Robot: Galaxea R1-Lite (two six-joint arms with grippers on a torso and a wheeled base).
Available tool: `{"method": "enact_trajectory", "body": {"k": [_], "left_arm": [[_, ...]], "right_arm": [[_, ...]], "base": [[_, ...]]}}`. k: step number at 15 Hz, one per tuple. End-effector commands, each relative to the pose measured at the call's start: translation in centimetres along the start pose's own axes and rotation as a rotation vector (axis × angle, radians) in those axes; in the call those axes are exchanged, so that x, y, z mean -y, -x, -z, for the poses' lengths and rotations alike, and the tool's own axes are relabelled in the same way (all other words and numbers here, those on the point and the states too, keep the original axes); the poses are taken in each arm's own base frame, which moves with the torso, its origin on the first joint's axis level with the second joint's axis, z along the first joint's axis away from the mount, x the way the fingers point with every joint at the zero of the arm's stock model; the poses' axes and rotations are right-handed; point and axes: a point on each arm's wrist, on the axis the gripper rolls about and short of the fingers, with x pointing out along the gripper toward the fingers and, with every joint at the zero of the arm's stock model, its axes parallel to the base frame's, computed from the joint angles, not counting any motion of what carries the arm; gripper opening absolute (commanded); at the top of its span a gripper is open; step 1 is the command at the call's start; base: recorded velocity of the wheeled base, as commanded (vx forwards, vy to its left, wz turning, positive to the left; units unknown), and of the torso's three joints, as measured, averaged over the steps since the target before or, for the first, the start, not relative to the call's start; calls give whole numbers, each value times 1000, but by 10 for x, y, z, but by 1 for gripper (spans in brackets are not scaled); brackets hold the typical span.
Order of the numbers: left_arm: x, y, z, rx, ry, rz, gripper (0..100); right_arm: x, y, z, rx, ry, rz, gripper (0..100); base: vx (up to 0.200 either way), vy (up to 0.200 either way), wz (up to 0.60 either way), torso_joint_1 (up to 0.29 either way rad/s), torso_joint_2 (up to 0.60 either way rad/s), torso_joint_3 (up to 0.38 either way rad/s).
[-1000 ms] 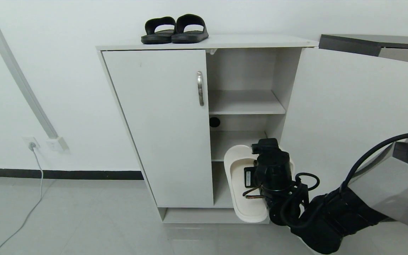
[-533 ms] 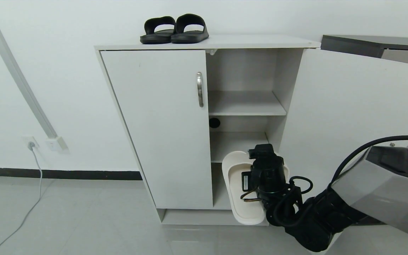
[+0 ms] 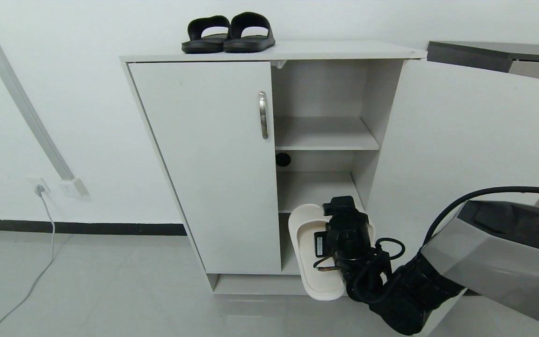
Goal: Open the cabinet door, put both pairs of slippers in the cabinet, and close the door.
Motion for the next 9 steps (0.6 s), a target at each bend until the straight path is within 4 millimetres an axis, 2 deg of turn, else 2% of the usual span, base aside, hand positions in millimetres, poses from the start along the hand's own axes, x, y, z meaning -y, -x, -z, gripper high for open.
{"method": "enact_trajectory", "body": {"k": [1,9], "left_arm": [[0,0,0,-1,1,-1,0],[0,0,0,-1,1,-1,0]], "right_arm": [[0,-2,4,-8,6,1,0],[-2,-6,13,-22,17,6,0]], "base": [[0,0,0,-2,-2,-163],[0,0,0,3,-1,-194]]}}
